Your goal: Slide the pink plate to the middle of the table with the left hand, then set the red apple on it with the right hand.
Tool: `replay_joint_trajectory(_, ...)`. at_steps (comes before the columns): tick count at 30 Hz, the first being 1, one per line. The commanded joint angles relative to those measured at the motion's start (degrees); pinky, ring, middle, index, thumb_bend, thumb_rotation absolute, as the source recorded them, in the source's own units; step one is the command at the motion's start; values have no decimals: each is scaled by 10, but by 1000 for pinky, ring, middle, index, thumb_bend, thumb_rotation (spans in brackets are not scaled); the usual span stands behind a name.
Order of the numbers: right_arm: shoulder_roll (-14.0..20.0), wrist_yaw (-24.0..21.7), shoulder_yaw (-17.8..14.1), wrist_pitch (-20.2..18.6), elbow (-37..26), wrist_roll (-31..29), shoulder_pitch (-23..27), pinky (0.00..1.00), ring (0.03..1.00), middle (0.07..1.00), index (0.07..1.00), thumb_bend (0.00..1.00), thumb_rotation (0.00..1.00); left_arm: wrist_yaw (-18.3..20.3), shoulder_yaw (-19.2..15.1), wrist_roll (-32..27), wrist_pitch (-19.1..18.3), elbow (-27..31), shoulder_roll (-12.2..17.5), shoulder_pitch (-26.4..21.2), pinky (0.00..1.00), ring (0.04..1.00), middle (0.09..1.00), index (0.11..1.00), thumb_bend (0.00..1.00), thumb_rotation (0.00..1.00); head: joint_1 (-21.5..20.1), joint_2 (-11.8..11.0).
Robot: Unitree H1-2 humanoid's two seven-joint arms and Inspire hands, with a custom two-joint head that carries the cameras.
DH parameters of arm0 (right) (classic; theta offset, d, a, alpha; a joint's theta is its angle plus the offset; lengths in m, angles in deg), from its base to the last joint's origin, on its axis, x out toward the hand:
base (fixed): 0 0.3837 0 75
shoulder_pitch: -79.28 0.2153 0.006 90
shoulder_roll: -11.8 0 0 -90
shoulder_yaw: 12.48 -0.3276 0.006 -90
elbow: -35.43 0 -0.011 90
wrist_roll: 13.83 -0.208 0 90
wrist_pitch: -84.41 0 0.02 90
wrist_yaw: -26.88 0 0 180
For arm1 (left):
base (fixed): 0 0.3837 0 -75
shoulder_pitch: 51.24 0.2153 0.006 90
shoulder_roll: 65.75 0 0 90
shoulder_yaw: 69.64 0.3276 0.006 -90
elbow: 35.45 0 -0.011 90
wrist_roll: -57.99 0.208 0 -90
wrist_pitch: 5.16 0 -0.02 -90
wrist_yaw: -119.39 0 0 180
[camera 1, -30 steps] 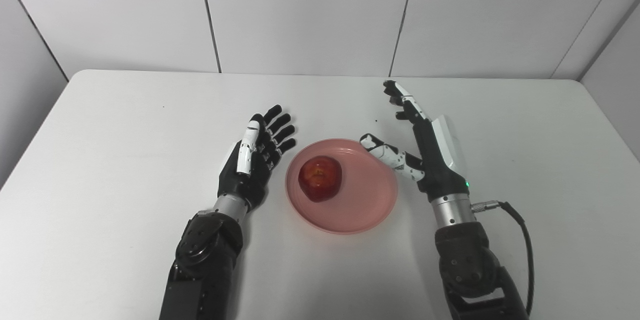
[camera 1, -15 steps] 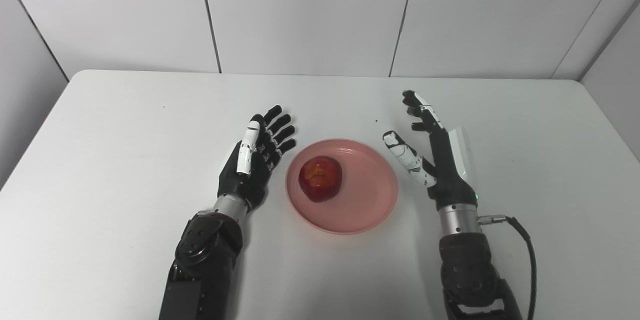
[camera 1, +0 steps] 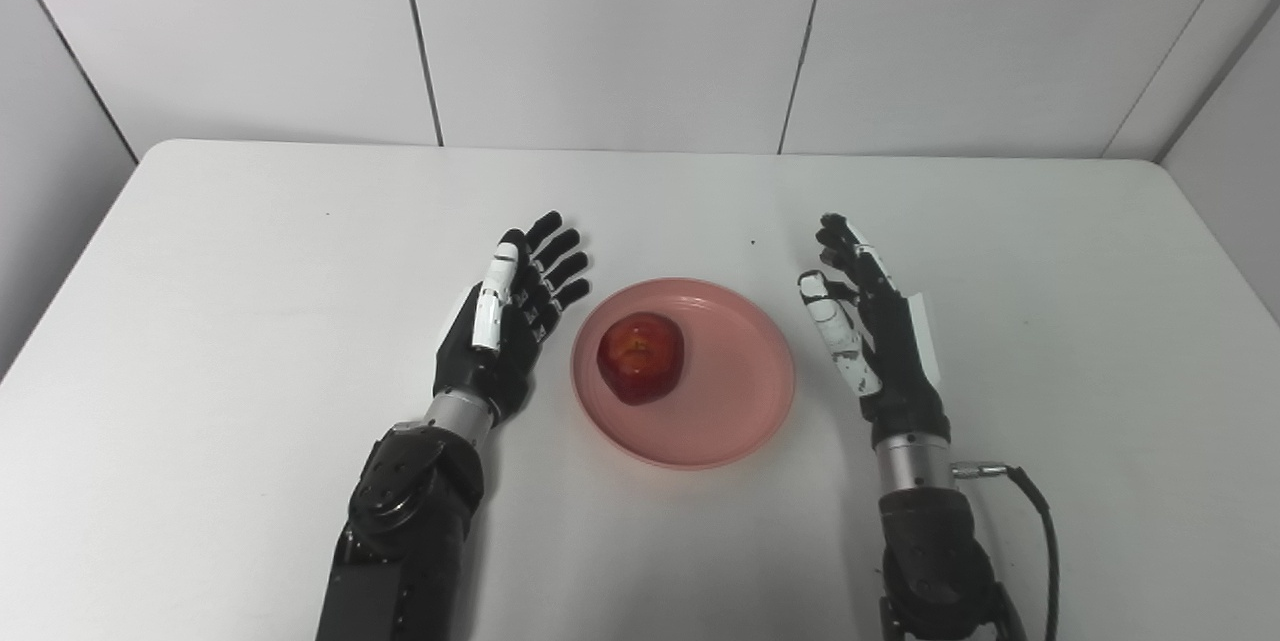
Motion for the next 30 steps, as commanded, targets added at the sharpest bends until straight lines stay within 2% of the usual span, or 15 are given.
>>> replay_joint_trajectory(1,-3,8,-3,22,0,-11,8,789,857,868,881,617,1000,-3,1,2,-9,5,1,5,890,898,906,886,382,1000,0,0)
replay_joint_trajectory(7,-17,4,-10,10,7,-42,2,823,873,881,891,578,1000,-5,1,3,-7,6,0,8,894,901,907,890,376,1000,3,-1)
replay_joint_trajectory(13,-24,0,-14,6,12,-70,-1,846,886,898,899,496,1000,-6,3,7,-8,11,-1,11,900,906,913,894,372,1000,4,-3)
replay_joint_trajectory(17,-26,-2,-15,-2,14,-77,-1,857,888,898,899,327,1000,-8,4,8,-11,15,-3,14,896,904,912,894,372,1000,5,-4)
replay_joint_trajectory(20,-26,-10,-19,-4,19,-100,1,878,901,912,910,274,1000,-8,6,11,-7,16,-3,16,896,904,911,892,371,1000,6,-3)
replay_joint_trajectory(30,-18,-27,-19,4,26,-131,5,939,957,965,956,226,1000,-6,12,19,4,19,-4,23,898,906,917,897,376,1000,9,-1)
